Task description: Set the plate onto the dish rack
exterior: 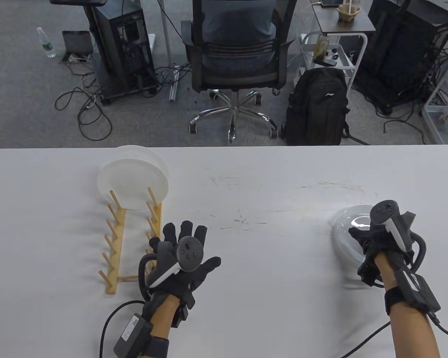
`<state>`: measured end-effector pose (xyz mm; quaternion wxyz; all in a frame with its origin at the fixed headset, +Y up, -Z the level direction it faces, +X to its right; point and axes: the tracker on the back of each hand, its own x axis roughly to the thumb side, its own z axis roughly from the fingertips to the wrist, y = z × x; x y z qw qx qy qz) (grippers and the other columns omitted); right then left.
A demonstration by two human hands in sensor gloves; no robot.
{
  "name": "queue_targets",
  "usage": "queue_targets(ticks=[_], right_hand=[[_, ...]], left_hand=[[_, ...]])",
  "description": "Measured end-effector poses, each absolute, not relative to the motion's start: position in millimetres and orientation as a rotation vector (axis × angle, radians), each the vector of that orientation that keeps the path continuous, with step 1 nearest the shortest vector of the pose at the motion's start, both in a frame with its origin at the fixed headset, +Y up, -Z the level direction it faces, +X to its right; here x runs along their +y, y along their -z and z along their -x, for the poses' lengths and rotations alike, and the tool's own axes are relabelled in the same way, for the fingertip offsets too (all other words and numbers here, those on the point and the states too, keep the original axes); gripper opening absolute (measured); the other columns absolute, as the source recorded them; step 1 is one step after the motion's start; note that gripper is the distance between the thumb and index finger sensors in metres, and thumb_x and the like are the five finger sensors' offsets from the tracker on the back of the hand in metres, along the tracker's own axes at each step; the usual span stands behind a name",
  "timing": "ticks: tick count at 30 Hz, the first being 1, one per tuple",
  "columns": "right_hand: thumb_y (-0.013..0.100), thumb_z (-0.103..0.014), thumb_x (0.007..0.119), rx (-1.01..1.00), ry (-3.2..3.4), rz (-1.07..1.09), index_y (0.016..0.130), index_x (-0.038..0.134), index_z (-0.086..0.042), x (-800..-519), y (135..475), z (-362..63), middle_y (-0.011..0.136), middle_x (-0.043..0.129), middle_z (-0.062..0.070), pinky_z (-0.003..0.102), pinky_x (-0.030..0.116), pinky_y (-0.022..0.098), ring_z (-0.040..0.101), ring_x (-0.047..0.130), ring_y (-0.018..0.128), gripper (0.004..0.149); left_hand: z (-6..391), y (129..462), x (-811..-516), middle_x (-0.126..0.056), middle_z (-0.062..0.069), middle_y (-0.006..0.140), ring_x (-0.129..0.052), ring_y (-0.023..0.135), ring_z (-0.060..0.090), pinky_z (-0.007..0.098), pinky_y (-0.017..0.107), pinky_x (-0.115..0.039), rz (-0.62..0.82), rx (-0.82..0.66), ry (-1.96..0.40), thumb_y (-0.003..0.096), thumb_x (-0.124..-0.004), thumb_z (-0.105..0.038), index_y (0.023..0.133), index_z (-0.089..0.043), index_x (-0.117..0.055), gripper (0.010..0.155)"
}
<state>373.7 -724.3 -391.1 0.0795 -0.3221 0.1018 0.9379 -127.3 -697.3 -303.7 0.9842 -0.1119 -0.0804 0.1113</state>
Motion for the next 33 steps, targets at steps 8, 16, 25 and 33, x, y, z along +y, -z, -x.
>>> queue_targets(ticks=[8, 16, 25, 33], right_hand=[[0.039, -0.054, 0.083, 0.427, -2.669, 1.245, 0.108, 0.017, -0.008, -741, 385, -410, 0.110, 0.025, 0.021, 0.056, 0.063, 0.066, 0.048, 0.063, 0.090, 0.106], [0.038, -0.036, 0.087, 0.346, -2.186, 1.359, 0.099, 0.056, 0.001, -753, 364, -457, 0.085, 0.070, 0.018, 0.039, 0.085, 0.035, 0.033, 0.092, 0.053, 0.077], [0.043, -0.026, 0.083, 0.149, -2.519, 1.484, 0.090, 0.074, -0.006, -706, 358, -442, 0.075, 0.087, 0.012, 0.030, 0.086, 0.019, 0.027, 0.102, 0.037, 0.052], [0.046, -0.023, 0.079, -0.251, -2.511, 1.027, 0.089, 0.066, -0.002, -631, 341, -391, 0.076, 0.090, 0.019, 0.028, 0.087, 0.015, 0.030, 0.103, 0.029, 0.050]], left_hand=[[128, 305, -699, -0.009, 0.007, 0.123, -0.004, 0.108, 0.058, 0.079, 0.069, -0.015, 0.246, -0.152, -0.218, 0.0485, -0.060, -0.068, 0.118, -0.030, -0.022, 0.088], [132, 305, -699, -0.009, 0.008, 0.122, -0.004, 0.108, 0.058, 0.078, 0.069, -0.014, 0.255, -0.137, -0.218, 0.0488, -0.060, -0.068, 0.118, -0.029, -0.021, 0.088], [129, 307, -701, -0.008, 0.006, 0.122, -0.003, 0.108, 0.058, 0.078, 0.069, -0.014, 0.275, -0.150, -0.225, 0.0490, -0.060, -0.067, 0.118, -0.029, -0.021, 0.088], [129, 307, -700, -0.010, 0.008, 0.123, -0.004, 0.108, 0.058, 0.078, 0.069, -0.015, 0.258, -0.166, -0.253, 0.0492, -0.060, -0.067, 0.118, -0.029, -0.021, 0.087]])
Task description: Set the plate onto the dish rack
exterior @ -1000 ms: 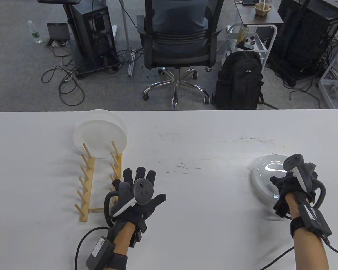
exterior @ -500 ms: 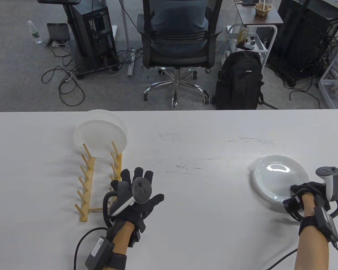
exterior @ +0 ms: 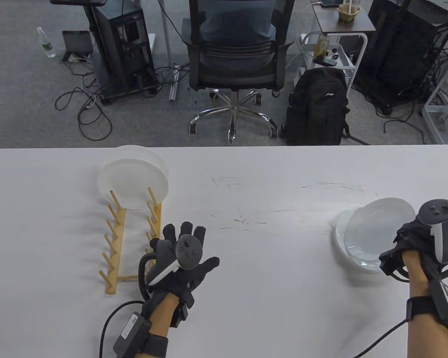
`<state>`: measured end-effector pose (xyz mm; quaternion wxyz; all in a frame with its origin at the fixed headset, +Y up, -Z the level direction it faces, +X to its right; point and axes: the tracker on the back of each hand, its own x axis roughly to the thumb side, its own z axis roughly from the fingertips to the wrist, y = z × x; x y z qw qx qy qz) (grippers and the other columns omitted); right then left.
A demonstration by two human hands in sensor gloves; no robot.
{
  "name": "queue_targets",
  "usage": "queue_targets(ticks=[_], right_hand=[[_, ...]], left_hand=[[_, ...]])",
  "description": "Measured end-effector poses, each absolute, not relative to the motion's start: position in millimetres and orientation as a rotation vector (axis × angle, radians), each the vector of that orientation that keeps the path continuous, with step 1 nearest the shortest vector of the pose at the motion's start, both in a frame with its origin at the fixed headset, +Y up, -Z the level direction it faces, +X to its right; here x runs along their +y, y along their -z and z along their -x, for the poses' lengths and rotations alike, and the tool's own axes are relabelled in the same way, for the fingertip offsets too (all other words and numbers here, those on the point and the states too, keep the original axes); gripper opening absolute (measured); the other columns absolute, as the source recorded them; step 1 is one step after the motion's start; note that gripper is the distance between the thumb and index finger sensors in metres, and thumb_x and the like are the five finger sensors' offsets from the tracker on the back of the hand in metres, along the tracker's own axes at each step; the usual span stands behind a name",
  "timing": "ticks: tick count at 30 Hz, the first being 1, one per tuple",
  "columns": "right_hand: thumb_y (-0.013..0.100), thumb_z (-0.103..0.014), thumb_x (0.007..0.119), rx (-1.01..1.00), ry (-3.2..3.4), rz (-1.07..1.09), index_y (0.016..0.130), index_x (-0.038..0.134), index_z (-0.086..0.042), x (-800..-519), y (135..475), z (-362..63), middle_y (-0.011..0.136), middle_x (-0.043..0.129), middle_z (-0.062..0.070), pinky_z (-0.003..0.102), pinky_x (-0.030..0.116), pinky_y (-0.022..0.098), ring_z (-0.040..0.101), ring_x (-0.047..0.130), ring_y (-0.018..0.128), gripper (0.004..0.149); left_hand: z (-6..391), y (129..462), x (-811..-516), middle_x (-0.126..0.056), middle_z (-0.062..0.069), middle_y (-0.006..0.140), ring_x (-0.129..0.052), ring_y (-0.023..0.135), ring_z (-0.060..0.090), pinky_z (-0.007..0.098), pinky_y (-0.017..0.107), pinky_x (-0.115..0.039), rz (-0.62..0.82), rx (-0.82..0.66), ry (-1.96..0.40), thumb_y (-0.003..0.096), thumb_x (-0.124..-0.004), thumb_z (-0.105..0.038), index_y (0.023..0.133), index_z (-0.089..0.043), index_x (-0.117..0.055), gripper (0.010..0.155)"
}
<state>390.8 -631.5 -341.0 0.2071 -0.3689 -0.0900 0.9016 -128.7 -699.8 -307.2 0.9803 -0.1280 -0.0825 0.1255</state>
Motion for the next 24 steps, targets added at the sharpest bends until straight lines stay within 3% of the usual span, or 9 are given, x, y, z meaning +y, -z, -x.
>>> queue_targets(ticks=[5, 9, 12, 16, 17, 19, 21, 22, 24], right_hand=[[0.047, -0.023, 0.077, -0.181, -2.173, 0.662, 0.098, 0.045, 0.001, -643, 318, -358, 0.085, 0.078, 0.019, 0.031, 0.089, 0.023, 0.032, 0.102, 0.037, 0.065], [0.048, -0.021, 0.077, 0.011, -1.718, 0.370, 0.099, 0.044, -0.001, -687, 313, -327, 0.090, 0.070, 0.020, 0.035, 0.088, 0.031, 0.038, 0.098, 0.046, 0.065], [0.048, -0.018, 0.076, 0.195, -1.459, 0.210, 0.100, 0.043, -0.001, -716, 317, -297, 0.092, 0.068, 0.020, 0.039, 0.087, 0.034, 0.041, 0.096, 0.050, 0.063], [0.049, -0.016, 0.072, 0.364, -1.391, 0.028, 0.100, 0.043, -0.003, -732, 314, -253, 0.094, 0.068, 0.017, 0.039, 0.087, 0.037, 0.040, 0.096, 0.054, 0.060], [0.049, -0.016, 0.072, 0.379, -1.392, -0.001, 0.100, 0.044, -0.003, -731, 313, -246, 0.094, 0.069, 0.018, 0.040, 0.087, 0.037, 0.041, 0.096, 0.054, 0.060], [0.049, -0.014, 0.072, 0.368, -1.523, -0.098, 0.102, 0.044, -0.005, -721, 308, -233, 0.096, 0.068, 0.018, 0.044, 0.085, 0.040, 0.045, 0.093, 0.058, 0.060], [0.049, -0.017, 0.072, 0.263, -1.698, -0.138, 0.101, 0.049, -0.004, -710, 304, -232, 0.094, 0.072, 0.020, 0.047, 0.083, 0.043, 0.044, 0.092, 0.066, 0.058], [0.049, -0.020, 0.074, 0.203, -1.783, -0.151, 0.102, 0.053, -0.004, -702, 301, -233, 0.096, 0.072, 0.023, 0.056, 0.078, 0.046, 0.053, 0.086, 0.069, 0.058], [0.049, -0.029, 0.077, 0.079, -2.004, -0.175, 0.104, 0.054, -0.010, -691, 298, -240, 0.100, 0.068, 0.022, 0.060, 0.072, 0.053, 0.055, 0.079, 0.077, 0.063]], left_hand=[[126, 307, -701, -0.013, 0.014, 0.122, -0.008, 0.108, 0.059, 0.077, 0.070, -0.017, 0.245, -0.197, -0.322, 0.0502, -0.060, -0.065, 0.118, -0.027, -0.024, 0.086], [120, 302, -694, -0.026, 0.018, 0.121, -0.028, 0.108, 0.062, 0.074, 0.072, -0.034, 0.179, -0.186, -0.505, 0.0515, -0.060, -0.062, 0.117, -0.019, -0.030, 0.083], [111, 300, -696, -0.043, 0.026, 0.116, -0.068, 0.099, 0.059, 0.066, 0.067, -0.064, 0.259, -0.201, -0.713, 0.0517, -0.057, -0.066, 0.116, -0.010, -0.030, 0.089], [99, 302, -726, -0.060, 0.028, 0.109, -0.087, 0.088, 0.053, 0.058, 0.059, -0.078, 0.504, -0.237, -1.272, 0.0498, -0.063, -0.069, 0.114, -0.004, -0.034, 0.096], [97, 302, -730, -0.065, 0.026, 0.107, -0.091, 0.085, 0.050, 0.056, 0.057, -0.081, 0.538, -0.238, -1.372, 0.0524, -0.066, -0.062, 0.113, -0.004, -0.038, 0.088], [96, 303, -734, -0.084, 0.019, 0.094, -0.104, 0.072, 0.042, 0.049, 0.050, -0.089, 0.566, -0.190, -1.563, 0.0586, -0.066, -0.038, 0.106, -0.005, -0.058, 0.058], [103, 301, -725, -0.092, 0.021, 0.086, -0.109, 0.061, 0.043, 0.047, 0.042, -0.094, 0.422, -0.089, -1.515, 0.0561, -0.069, -0.031, 0.100, -0.006, -0.071, 0.051], [112, 303, -711, -0.095, 0.021, 0.083, -0.111, 0.057, 0.043, 0.047, 0.039, -0.095, 0.305, -0.093, -1.417, 0.0546, -0.070, -0.030, 0.098, -0.007, -0.075, 0.049], [126, 303, -673, -0.094, 0.019, 0.085, -0.109, 0.061, 0.044, 0.048, 0.041, -0.095, 0.132, -0.129, -1.139, 0.0543, -0.072, -0.032, 0.098, -0.014, -0.077, 0.048]])
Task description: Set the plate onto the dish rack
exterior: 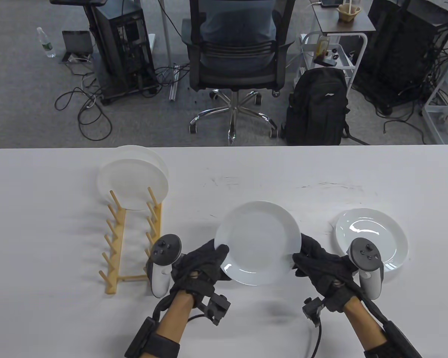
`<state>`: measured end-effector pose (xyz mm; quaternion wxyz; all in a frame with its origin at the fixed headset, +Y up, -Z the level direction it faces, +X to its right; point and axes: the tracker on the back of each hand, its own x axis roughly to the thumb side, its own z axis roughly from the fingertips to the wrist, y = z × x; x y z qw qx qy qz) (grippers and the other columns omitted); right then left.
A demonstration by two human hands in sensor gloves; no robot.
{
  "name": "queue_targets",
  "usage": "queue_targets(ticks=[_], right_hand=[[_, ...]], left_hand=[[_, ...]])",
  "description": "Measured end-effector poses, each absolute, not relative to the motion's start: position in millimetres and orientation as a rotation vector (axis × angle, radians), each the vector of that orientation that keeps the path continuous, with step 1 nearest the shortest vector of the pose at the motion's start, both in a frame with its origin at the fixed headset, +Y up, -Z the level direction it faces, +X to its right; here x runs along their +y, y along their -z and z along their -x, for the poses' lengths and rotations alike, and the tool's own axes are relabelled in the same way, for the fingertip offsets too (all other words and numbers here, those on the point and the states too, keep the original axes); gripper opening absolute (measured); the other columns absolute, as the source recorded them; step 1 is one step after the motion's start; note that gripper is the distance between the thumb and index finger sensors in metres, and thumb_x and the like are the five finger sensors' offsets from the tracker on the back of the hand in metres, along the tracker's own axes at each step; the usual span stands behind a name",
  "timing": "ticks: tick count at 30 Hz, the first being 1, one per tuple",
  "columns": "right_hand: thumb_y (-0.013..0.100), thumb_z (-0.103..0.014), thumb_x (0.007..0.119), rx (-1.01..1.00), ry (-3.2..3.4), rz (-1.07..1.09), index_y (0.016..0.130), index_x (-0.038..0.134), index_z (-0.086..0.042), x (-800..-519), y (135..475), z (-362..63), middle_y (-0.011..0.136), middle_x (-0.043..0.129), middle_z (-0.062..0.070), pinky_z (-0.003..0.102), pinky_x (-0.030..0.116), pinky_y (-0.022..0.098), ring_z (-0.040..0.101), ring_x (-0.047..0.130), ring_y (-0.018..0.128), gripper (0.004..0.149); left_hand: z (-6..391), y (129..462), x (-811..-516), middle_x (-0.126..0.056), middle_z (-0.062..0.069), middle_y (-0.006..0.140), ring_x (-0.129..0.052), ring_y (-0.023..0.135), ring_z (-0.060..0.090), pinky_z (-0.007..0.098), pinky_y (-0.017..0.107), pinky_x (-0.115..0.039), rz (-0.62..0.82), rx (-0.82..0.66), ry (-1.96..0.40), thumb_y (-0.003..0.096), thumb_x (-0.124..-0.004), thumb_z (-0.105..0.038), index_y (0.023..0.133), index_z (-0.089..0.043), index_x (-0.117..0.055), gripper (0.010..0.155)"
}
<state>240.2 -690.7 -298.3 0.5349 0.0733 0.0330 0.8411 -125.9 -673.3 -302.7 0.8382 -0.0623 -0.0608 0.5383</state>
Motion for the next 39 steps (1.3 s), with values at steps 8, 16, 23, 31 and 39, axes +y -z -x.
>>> queue_targets(ticks=[8, 16, 23, 31, 39], right_hand=[[0.044, -0.041, 0.085, -0.081, -2.523, -0.114, 0.109, 0.050, -0.020, -686, 302, -266, 0.119, 0.041, 0.013, 0.076, 0.030, 0.071, 0.053, 0.033, 0.107, 0.076], [0.044, -0.042, 0.084, 0.012, -2.586, -0.013, 0.110, 0.044, -0.021, -697, 310, -283, 0.120, 0.034, 0.013, 0.077, 0.025, 0.071, 0.053, 0.026, 0.107, 0.079], [0.045, -0.042, 0.083, 0.062, -2.578, 0.003, 0.110, 0.043, -0.019, -700, 310, -284, 0.119, 0.033, 0.015, 0.077, 0.025, 0.070, 0.054, 0.026, 0.107, 0.080], [0.045, -0.043, 0.083, 0.134, -2.582, 0.037, 0.110, 0.042, -0.018, -708, 314, -286, 0.119, 0.031, 0.015, 0.077, 0.024, 0.070, 0.054, 0.023, 0.106, 0.080], [0.046, -0.042, 0.082, 0.182, -2.576, 0.054, 0.110, 0.040, -0.017, -712, 317, -287, 0.119, 0.029, 0.016, 0.077, 0.022, 0.070, 0.055, 0.021, 0.106, 0.081]], left_hand=[[167, 320, -553, -0.094, 0.008, 0.092, -0.100, 0.078, 0.043, 0.058, 0.056, -0.082, -0.459, -0.091, -0.266, 0.0474, -0.078, -0.029, 0.091, -0.030, -0.086, 0.044], [221, 381, -537, -0.094, 0.002, 0.093, -0.099, 0.080, 0.039, 0.059, 0.059, -0.079, -0.432, 0.002, 0.088, 0.0454, -0.079, -0.028, 0.088, -0.033, -0.087, 0.044], [253, 423, -580, -0.095, 0.005, 0.092, -0.101, 0.080, 0.040, 0.060, 0.057, -0.082, -0.276, 0.062, 0.133, 0.0448, -0.079, -0.027, 0.088, -0.034, -0.088, 0.044], [262, 451, -617, -0.089, 0.005, 0.098, -0.095, 0.084, 0.040, 0.059, 0.064, -0.074, -0.060, 0.108, 0.155, 0.0461, -0.077, -0.026, 0.090, -0.035, -0.085, 0.046], [264, 453, -623, -0.075, 0.008, 0.109, -0.082, 0.095, 0.046, 0.062, 0.068, -0.067, -0.029, 0.126, 0.168, 0.0493, -0.076, -0.028, 0.104, -0.028, -0.069, 0.055]])
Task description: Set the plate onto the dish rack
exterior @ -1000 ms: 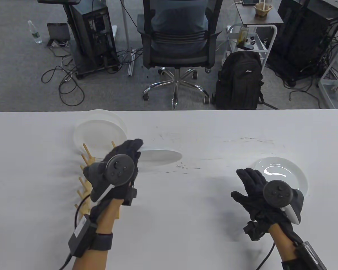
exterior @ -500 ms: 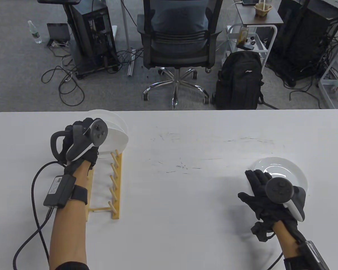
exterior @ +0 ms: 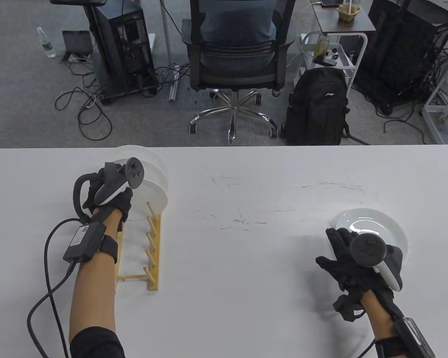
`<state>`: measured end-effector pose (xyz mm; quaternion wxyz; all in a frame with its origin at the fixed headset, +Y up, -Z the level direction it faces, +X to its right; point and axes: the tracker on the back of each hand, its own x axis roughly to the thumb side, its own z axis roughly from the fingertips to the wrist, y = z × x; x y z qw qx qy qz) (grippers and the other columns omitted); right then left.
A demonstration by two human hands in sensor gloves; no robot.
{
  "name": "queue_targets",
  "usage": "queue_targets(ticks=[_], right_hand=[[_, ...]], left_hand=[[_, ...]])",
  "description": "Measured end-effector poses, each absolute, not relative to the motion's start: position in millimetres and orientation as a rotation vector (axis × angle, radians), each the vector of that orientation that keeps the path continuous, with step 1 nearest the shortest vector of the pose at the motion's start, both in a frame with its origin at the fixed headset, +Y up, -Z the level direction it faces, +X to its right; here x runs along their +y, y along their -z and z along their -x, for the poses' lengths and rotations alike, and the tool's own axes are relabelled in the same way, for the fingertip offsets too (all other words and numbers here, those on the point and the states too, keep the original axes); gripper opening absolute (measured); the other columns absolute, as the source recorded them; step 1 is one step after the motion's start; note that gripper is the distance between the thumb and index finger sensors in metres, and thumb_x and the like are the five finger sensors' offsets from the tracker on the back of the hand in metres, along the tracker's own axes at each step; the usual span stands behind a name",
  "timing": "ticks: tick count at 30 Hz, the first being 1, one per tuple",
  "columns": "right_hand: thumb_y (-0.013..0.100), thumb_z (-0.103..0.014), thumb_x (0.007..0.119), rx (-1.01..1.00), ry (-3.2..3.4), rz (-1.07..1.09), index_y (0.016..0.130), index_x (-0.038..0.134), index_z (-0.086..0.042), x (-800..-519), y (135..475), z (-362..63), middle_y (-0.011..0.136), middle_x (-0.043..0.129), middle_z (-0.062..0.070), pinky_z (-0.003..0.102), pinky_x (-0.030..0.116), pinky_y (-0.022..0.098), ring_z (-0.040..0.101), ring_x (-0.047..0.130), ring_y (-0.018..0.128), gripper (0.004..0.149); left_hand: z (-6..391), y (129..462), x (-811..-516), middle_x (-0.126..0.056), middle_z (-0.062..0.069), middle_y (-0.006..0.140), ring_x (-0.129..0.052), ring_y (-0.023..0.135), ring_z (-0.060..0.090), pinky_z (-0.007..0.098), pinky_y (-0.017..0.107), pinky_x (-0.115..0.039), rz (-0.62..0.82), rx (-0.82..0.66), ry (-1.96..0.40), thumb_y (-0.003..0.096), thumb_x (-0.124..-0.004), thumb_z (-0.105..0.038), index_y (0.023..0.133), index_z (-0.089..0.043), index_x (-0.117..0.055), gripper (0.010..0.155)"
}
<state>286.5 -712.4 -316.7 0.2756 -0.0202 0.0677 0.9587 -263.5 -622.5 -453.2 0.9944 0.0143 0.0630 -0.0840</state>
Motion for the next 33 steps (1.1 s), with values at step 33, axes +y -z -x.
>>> queue_targets(ticks=[33], right_hand=[[0.049, -0.029, 0.081, 0.285, -2.908, 0.850, 0.108, 0.048, -0.015, -678, 371, -348, 0.114, 0.027, 0.021, 0.069, 0.039, 0.074, 0.058, 0.038, 0.101, 0.070]], left_hand=[[131, 301, -679, -0.034, 0.018, 0.122, -0.034, 0.109, 0.061, 0.076, 0.071, -0.036, -0.039, -0.150, -0.284, 0.0482, -0.061, -0.064, 0.117, -0.024, -0.039, 0.083]])
